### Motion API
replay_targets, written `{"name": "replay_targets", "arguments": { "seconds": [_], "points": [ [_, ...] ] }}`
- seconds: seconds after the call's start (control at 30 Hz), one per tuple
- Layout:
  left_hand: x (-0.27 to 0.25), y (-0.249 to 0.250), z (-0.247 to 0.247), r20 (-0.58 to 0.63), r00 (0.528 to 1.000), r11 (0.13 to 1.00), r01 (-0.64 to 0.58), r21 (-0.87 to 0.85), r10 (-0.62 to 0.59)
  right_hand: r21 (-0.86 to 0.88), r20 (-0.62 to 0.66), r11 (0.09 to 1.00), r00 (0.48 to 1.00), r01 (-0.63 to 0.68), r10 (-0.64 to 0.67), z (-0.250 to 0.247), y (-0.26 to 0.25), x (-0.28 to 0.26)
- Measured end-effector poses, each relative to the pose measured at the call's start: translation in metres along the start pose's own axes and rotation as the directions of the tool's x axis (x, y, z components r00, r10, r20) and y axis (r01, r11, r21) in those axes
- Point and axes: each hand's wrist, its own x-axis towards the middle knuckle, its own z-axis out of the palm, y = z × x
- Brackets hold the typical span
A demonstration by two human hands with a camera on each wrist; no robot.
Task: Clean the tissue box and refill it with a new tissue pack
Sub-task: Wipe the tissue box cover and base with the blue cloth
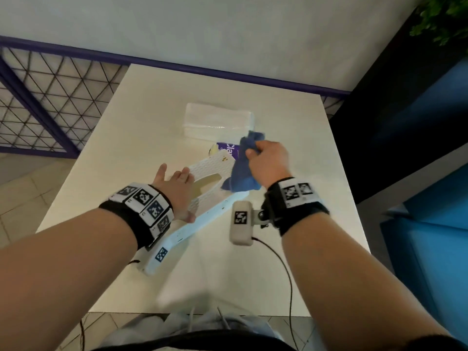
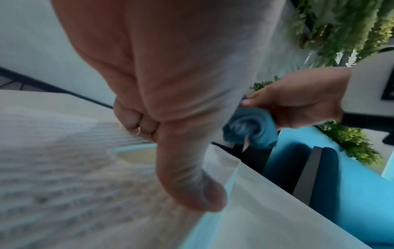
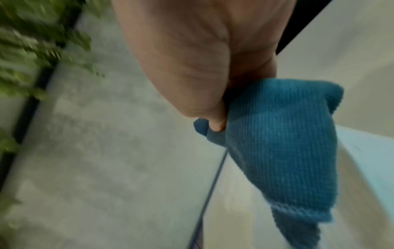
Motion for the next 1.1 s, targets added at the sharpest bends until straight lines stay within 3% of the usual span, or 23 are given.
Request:
{"name": "replay_targets", "arguments": {
  "seconds": [0.07,0.13,0.27,0.4,0.6,0.7,0.8,0.87,1.0,1.1],
  "points": [
    [0.002,0.0,0.002,-0.003,1.0,1.0,0.002,-0.018,-0.002,-0.188,0.205,0.982,0.979,0.026,0.014,0.041,-0.005,-0.004],
    [0.002,0.0,0.004,0.012,1.0,0.999,0.003,-0.051,-0.003,-0.336,0.325,0.942,0.942,0.029,0.087,0.072,-0.006,-0.012],
    [0.002,-0.001,0.007,0.01,1.0,0.998,-0.008,-0.068,0.009,-0.368,0.34,0.929,0.935,0.031,0.103,0.087,-0.019,-0.024],
    [0.002,0.0,0.004,0.002,1.0,0.999,0.002,-0.032,-0.002,-0.421,0.416,0.887,0.909,0.19,0.002,0.098,-0.026,-0.045],
    [-0.001,-0.003,0.003,0.034,0.999,0.996,0.0,-0.093,0.003,-0.465,0.34,0.883,0.934,0.069,0.106,0.066,-0.005,-0.006],
    [0.0,-0.003,0.006,0.033,0.999,0.993,0.0,-0.115,0.004,-0.461,0.362,0.878,0.93,0.126,0.056,0.074,-0.016,-0.02],
    [-0.001,-0.001,0.006,0.026,1.0,0.993,0.003,-0.122,0.001,-0.417,0.441,0.871,0.896,0.258,-0.054,0.091,-0.022,-0.042],
    [-0.002,-0.002,0.005,0.022,1.0,0.992,-0.003,-0.126,0.006,-0.387,0.477,0.879,0.876,0.28,-0.069,0.091,-0.019,-0.038],
    [-0.002,-0.004,0.005,0.023,1.0,0.994,-0.009,-0.11,0.011,-0.42,0.357,0.901,0.932,0.108,0.055,0.072,-0.012,-0.015],
    [-0.002,-0.004,0.007,0.034,0.999,0.994,-0.009,-0.109,0.013,-0.422,0.351,0.899,0.935,0.118,0.042,0.073,-0.018,-0.021]
  ]
}}
